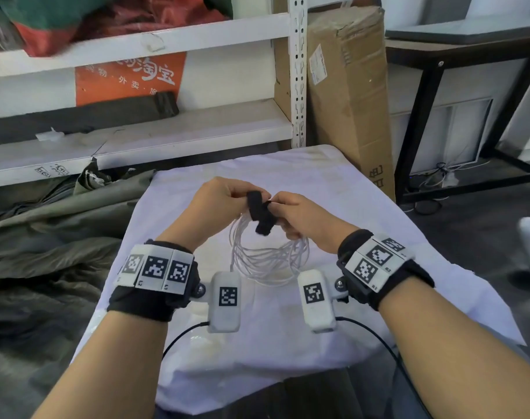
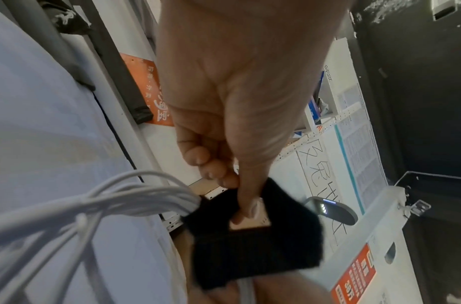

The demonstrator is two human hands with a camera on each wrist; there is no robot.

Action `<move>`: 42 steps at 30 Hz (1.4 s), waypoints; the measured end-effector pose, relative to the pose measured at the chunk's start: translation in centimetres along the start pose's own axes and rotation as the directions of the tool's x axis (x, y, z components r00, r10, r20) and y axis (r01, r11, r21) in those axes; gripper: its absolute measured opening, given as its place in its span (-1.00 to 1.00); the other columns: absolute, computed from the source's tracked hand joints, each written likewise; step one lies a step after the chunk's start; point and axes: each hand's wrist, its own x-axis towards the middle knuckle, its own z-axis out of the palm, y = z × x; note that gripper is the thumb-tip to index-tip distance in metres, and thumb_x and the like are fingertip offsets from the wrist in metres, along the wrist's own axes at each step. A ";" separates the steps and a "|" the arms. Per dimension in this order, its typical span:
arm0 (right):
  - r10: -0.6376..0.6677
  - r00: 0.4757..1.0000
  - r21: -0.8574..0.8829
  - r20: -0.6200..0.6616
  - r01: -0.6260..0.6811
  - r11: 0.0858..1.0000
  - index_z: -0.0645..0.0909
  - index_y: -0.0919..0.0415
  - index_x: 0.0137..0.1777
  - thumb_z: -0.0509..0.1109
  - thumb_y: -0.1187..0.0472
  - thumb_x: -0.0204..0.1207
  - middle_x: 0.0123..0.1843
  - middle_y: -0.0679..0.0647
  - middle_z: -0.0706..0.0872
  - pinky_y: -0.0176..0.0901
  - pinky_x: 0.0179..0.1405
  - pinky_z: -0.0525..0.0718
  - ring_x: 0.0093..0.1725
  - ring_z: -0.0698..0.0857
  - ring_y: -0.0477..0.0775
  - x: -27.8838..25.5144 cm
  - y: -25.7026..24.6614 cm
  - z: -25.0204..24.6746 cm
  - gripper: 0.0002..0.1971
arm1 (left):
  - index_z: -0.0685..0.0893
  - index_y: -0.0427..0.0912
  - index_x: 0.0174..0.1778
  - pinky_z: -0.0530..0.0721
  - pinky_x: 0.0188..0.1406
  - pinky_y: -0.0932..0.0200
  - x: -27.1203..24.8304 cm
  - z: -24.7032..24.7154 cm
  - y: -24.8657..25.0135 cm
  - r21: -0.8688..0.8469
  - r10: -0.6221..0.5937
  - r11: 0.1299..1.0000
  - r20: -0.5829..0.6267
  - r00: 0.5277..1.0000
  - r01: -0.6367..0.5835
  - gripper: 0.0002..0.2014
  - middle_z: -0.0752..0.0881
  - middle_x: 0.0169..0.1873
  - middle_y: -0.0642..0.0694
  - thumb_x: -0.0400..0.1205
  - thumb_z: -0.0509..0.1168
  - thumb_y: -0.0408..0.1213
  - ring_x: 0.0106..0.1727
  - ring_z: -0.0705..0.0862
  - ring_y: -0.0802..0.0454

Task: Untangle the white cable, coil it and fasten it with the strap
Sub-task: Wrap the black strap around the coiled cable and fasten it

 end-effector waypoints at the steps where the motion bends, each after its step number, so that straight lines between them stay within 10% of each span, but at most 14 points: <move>1: -0.010 1.000 -0.027 0.001 0.010 1.000 0.42 0.23 -0.12 0.12 0.27 0.70 -0.38 0.06 0.41 -0.28 -0.54 0.23 -0.50 0.26 -0.04 -0.1 0.0 0.0 -0.85 | 0.84 -0.11 -0.07 0.48 -0.40 0.48 0.0 -0.1 0.1 -0.031 -0.008 0.999 0.010 1.000 0.008 -0.84 0.70 -0.53 0.13 0.60 0.34 -0.33 -0.50 0.54 0.26; 4: -0.033 0.999 -0.088 0.000 0.033 0.996 0.43 0.26 0.01 0.14 0.25 0.70 -0.35 0.05 0.44 -0.26 -0.51 0.26 -0.49 0.28 -0.05 -0.3 0.1 0.1 -0.90 | 0.80 -0.31 -0.07 0.47 -0.44 0.32 -0.3 -0.3 0.8 -0.125 -0.022 0.992 0.052 0.998 0.028 -0.74 0.57 -0.60 0.02 0.64 0.31 -0.18 -0.54 0.45 0.13; 12: -0.052 0.999 -0.178 0.015 0.054 0.983 0.52 0.25 -0.02 0.19 0.23 0.65 -0.40 0.03 0.41 -0.27 -0.51 0.27 -0.47 0.30 -0.05 -0.2 -0.2 0.3 -0.88 | 0.80 -0.03 -0.13 0.63 -0.21 0.28 -0.6 -0.1 2.4 -0.131 0.082 0.990 0.173 0.981 -0.060 -0.77 0.64 -0.40 -0.02 0.68 0.24 -0.12 -0.38 0.58 0.14; 16: -0.028 0.999 -0.260 -0.018 0.022 0.965 0.44 0.12 -0.24 0.20 0.22 0.58 -0.43 -0.01 0.43 -0.22 -0.45 0.31 -0.48 0.33 -0.05 -0.2 -0.3 0.2 -0.84 | 0.75 -0.34 -0.12 0.63 -0.18 0.22 -0.5 0.1 2.8 -0.100 0.077 0.993 0.233 0.969 -0.054 -0.65 0.63 -0.41 -0.05 0.66 0.26 -0.09 -0.38 0.57 0.15; 33: -0.056 0.988 -0.111 0.141 0.072 0.991 0.39 0.19 -0.39 0.23 0.29 0.58 -0.46 0.04 0.33 -0.22 -0.48 0.18 -0.53 0.24 -0.05 -0.9 -0.7 0.4 -0.72 | 0.67 -0.27 0.18 0.68 0.19 0.25 0.2 -0.1 0.3 -0.380 -0.017 0.922 0.154 0.988 0.075 -0.73 0.76 -0.08 -0.15 0.76 0.09 -0.29 -0.01 0.74 0.09; 38: -0.117 0.989 -0.200 0.087 0.132 0.971 0.55 0.09 -0.28 0.22 0.12 0.68 -0.41 -0.01 0.43 -0.43 -0.58 0.30 -0.67 0.44 -0.30 -0.9 -0.3 0.4 -0.72 | 0.65 -0.27 0.21 0.67 0.19 0.30 0.1 0.1 0.0 -0.394 -0.048 0.914 0.139 0.989 0.100 -0.72 0.74 -0.04 -0.17 0.76 0.08 -0.30 0.03 0.73 0.09; 42: -0.118 0.991 -0.163 0.062 0.127 0.979 0.62 0.39 0.02 0.22 0.14 0.68 -0.42 -0.04 0.43 -0.43 -0.60 0.31 -0.58 0.32 -0.16 -0.5 0.2 0.5 -0.72 | 0.64 -0.27 0.16 0.69 0.06 0.39 0.1 0.7 0.2 -0.409 -0.095 0.901 0.134 0.986 0.142 -0.76 0.75 -0.03 -0.17 0.76 0.08 -0.32 -0.01 0.74 0.09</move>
